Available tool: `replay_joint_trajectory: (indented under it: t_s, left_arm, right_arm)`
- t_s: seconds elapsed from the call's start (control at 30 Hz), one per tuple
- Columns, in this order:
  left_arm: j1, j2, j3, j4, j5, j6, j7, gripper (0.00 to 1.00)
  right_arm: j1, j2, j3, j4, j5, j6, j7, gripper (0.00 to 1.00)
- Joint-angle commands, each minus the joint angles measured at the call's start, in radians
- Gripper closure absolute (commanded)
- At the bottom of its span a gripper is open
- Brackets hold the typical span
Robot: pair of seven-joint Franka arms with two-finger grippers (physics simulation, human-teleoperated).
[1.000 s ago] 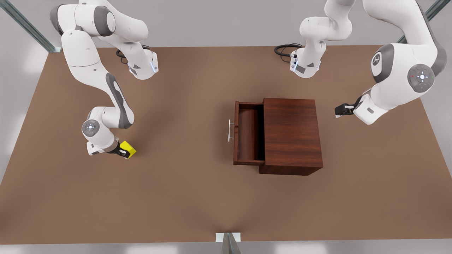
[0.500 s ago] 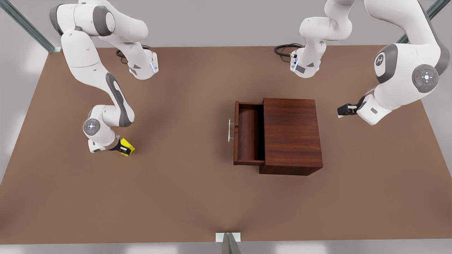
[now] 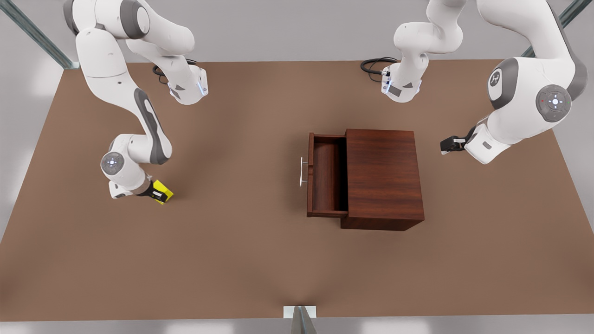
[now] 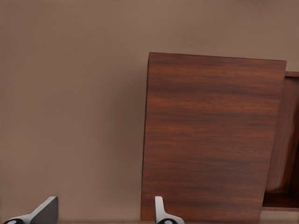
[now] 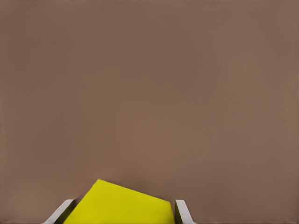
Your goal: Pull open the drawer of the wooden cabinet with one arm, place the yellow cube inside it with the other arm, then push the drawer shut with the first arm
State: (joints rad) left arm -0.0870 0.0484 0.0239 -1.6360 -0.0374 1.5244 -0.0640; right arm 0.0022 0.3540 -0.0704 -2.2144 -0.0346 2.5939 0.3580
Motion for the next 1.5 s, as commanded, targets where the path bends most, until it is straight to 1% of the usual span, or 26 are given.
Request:
replay_joint_trajectory:
  t_s: [0.0, 0.2, 0.3, 0.37, 0.43, 0.6, 0.63, 0.77, 0.8, 1.0, 1.1, 1.23, 1.47]
  left_arm:
    - [0.006, -0.001, -0.001, 0.001, 0.001, 0.000, 0.001, 0.00]
    - [-0.003, 0.004, -0.004, 0.004, 0.001, 0.008, -0.011, 0.00]
    - [-0.003, 0.010, -0.004, 0.010, 0.002, 0.010, -0.007, 0.00]
    - [-0.003, 0.019, -0.004, 0.025, 0.002, 0.010, 0.004, 0.00]
    - [-0.007, 0.059, -0.002, 0.099, -0.001, 0.006, 0.047, 0.00]
    - [0.006, 0.076, 0.001, 0.079, -0.001, 0.020, 0.073, 0.00]
    - [0.006, 0.076, 0.002, 0.074, -0.001, 0.019, 0.072, 0.00]
    - [0.003, 0.077, 0.002, 0.073, -0.006, 0.013, 0.066, 0.00]
    - [0.004, 0.077, 0.005, 0.074, -0.004, 0.014, 0.066, 0.00]
    - [0.018, 0.074, 0.030, 0.081, -0.009, 0.019, 0.070, 0.00]
    - [0.018, 0.073, 0.030, 0.079, -0.010, 0.016, 0.069, 0.00]
    - [0.016, 0.076, 0.027, 0.082, -0.006, 0.022, 0.069, 0.00]
    - [0.015, 0.076, 0.027, 0.084, -0.002, 0.023, 0.069, 0.00]
  right_arm:
    - [0.002, -0.013, 0.000, 0.009, -0.002, -0.095, 0.016, 0.25]
    - [0.008, -0.056, 0.011, 0.093, 0.001, -0.294, 0.062, 0.25]
    - [0.008, -0.063, 0.034, 0.174, 0.001, -0.428, 0.119, 0.25]
    - [0.008, -0.066, 0.069, 0.249, 0.001, -0.532, 0.196, 0.25]
    - [0.008, -0.064, 0.096, 0.292, 0.002, -0.584, 0.257, 0.25]
    - [0.008, -0.064, 0.179, 0.409, 0.024, -0.735, 0.460, 0.25]
    - [0.008, -0.067, 0.187, 0.426, 0.062, -0.742, 0.478, 0.25]
    - [0.008, -0.067, 0.282, 0.495, 0.111, -0.773, 0.711, 0.26]
    - [0.024, -0.066, 0.291, 0.502, 0.114, -0.773, 0.765, 0.26]
    - [0.182, -0.055, 0.291, 0.598, 0.167, -0.776, 1.076, 0.26]
    - [0.269, 0.008, 0.291, 0.705, 0.168, -0.798, 1.226, 0.26]
    - [0.346, 0.048, 0.293, 0.759, 0.193, -0.814, 1.345, 0.26]
    - [0.507, 0.230, 0.293, 1.022, 0.191, -0.847, 1.563, 0.26]
